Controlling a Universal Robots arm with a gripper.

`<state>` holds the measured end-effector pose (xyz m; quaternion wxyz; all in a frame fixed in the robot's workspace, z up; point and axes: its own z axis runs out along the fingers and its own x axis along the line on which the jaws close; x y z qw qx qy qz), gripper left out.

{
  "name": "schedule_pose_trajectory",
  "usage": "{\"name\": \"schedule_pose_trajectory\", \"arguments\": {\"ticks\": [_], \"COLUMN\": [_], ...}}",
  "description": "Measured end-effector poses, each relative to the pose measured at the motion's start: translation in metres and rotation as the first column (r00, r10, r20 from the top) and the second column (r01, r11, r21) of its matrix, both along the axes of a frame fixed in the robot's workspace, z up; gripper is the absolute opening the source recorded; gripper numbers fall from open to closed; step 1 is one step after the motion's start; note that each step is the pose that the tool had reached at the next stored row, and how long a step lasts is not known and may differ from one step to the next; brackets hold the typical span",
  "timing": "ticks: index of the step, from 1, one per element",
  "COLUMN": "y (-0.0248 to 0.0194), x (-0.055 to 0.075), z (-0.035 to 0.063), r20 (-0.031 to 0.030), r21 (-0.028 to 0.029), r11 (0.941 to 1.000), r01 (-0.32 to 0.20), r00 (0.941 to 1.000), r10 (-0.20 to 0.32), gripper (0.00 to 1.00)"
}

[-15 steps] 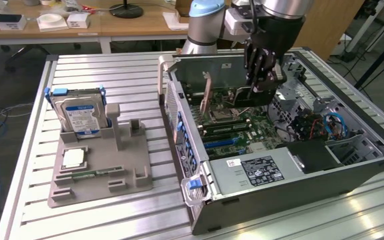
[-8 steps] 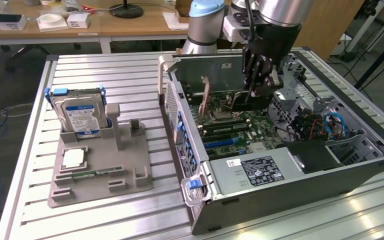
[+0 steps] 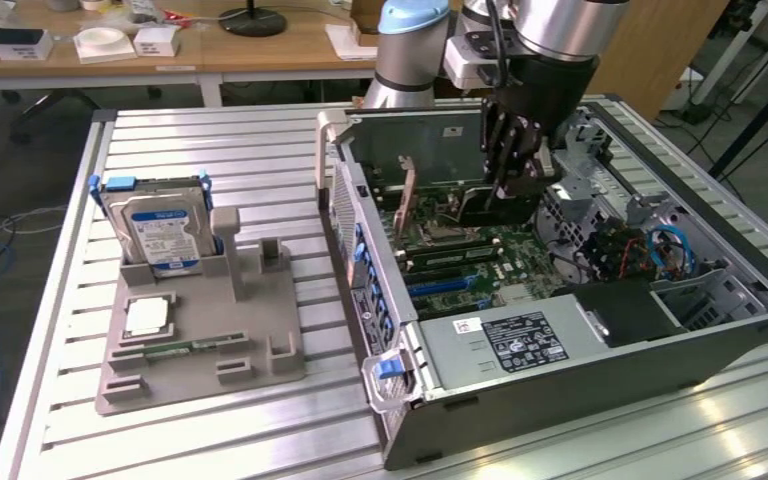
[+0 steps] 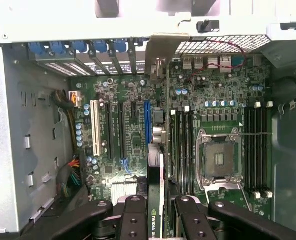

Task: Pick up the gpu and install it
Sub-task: 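Insert the gpu into the slot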

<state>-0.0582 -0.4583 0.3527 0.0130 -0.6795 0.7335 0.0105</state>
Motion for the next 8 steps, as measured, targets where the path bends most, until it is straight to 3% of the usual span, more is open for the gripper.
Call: {"name": "schedule_pose_trajectory", "arguments": {"ticks": [8], "y": [0.0000], "x": [0.0001], "z": [-0.0080], "r20": [0.0001], "r21": [0.0002], "r11": [1.0000], "r01": [0.003], "r00": [1.0000], "r10": [-0.003], "gripper": [0.26]}}
